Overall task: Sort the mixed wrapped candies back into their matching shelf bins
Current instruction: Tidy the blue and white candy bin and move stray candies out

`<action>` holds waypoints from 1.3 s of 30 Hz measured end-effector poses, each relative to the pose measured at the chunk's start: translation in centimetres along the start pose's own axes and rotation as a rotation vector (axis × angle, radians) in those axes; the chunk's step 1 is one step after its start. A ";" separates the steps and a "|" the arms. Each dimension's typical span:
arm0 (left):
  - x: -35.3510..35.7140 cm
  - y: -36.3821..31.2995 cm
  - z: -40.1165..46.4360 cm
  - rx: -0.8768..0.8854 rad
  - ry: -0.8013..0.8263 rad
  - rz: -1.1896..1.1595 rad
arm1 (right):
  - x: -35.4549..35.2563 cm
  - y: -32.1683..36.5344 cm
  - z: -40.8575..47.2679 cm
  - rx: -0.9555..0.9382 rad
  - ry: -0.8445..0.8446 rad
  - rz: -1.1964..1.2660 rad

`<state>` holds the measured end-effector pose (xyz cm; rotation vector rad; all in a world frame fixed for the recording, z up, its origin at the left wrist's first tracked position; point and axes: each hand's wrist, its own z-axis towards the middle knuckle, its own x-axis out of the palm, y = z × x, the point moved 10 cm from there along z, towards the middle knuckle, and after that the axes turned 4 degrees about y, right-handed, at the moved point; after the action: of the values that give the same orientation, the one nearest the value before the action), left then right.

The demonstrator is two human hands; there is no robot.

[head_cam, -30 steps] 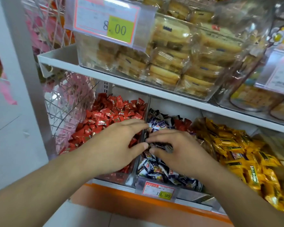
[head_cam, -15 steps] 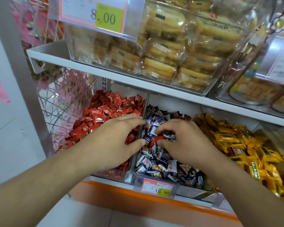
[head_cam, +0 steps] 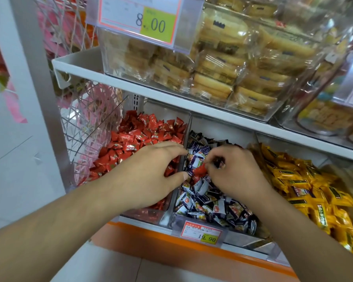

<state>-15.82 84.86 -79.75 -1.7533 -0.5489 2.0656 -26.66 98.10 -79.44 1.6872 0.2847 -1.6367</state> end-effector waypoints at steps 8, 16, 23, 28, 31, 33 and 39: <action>-2.5 0.0 -0.4 -0.061 -0.120 -0.287 | -3.0 3.6 -1.7 -0.021 0.021 0.669; -4.5 3.3 -1.3 -0.261 -0.217 0.022 | -2.2 0.2 -1.3 0.013 -0.048 0.399; -0.3 -1.2 -0.3 -0.021 -0.028 0.027 | 2.4 -1.8 0.1 -0.014 0.093 -0.092; 0.2 -0.4 0.0 -0.006 -0.021 0.026 | 3.0 -3.5 1.1 0.055 0.159 -0.180; 0.2 -0.4 0.0 0.009 -0.030 0.043 | 3.4 -4.0 1.4 0.067 0.183 -0.129; 0.2 -0.4 -0.1 0.010 -0.034 0.037 | 3.4 -3.7 1.4 0.046 0.177 -0.116; 0.2 -0.4 -0.1 0.005 -0.035 0.027 | 2.3 -2.9 0.8 0.008 0.117 -0.048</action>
<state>-15.76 85.31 -79.66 -1.7343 -0.5327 2.1179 -28.72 98.81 -82.50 1.7987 0.3794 -1.5778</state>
